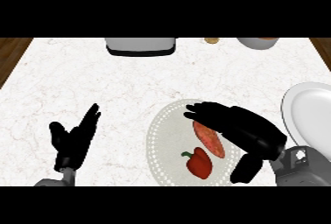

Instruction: Pick the bell pepper from the placemat and place it in the plate

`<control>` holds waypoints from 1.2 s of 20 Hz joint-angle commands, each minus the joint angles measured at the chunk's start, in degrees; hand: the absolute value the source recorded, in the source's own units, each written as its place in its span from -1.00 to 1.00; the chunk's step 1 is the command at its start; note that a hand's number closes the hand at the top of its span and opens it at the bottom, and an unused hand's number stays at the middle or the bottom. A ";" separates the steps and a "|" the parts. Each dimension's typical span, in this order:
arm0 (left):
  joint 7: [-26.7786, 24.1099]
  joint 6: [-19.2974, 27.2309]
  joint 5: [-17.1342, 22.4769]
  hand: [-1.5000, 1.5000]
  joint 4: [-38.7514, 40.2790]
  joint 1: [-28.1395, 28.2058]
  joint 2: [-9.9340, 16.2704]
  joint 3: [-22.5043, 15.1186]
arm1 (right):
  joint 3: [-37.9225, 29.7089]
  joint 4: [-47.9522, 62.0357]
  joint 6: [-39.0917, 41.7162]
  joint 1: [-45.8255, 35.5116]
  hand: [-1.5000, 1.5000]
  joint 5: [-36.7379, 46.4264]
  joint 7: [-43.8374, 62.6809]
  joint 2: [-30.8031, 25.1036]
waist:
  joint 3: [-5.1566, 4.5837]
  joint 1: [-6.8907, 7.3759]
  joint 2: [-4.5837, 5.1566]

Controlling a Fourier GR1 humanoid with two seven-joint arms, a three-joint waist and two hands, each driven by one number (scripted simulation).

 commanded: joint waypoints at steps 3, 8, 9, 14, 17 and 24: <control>5.31 2.03 -1.71 0.00 -2.31 0.06 -2.29 -1.50 | 1.89 1.79 3.13 2.97 -1.00 4.32 1.28 3.26 | -0.33 0.21 0.34; 2.17 -0.15 -1.90 0.00 0.01 1.71 -2.89 -0.12 | 0.55 2.29 5.45 3.39 -1.00 6.28 2.06 7.62 | -0.34 0.24 0.36; 0.40 -0.57 -2.09 0.00 4.94 -1.65 -3.33 1.26 | 3.02 -0.84 3.37 8.37 -1.00 9.57 -0.68 5.21 | -0.34 -0.12 0.37; 0.55 -2.17 -2.36 0.00 1.25 1.78 -2.50 1.61 | 3.64 -1.73 1.16 10.19 -1.00 16.29 0.69 7.60 | -0.34 0.04 0.33; 1.37 -4.29 -0.56 0.00 1.47 2.09 -0.66 3.62 | 8.02 2.75 -2.32 10.36 -1.00 22.63 1.37 10.09 | -0.34 0.20 0.37; 1.02 -2.57 -3.68 0.00 0.79 2.18 -4.46 1.81 | 2.65 8.64 1.97 5.65 -1.00 23.91 -0.58 13.87 | -0.34 0.32 0.41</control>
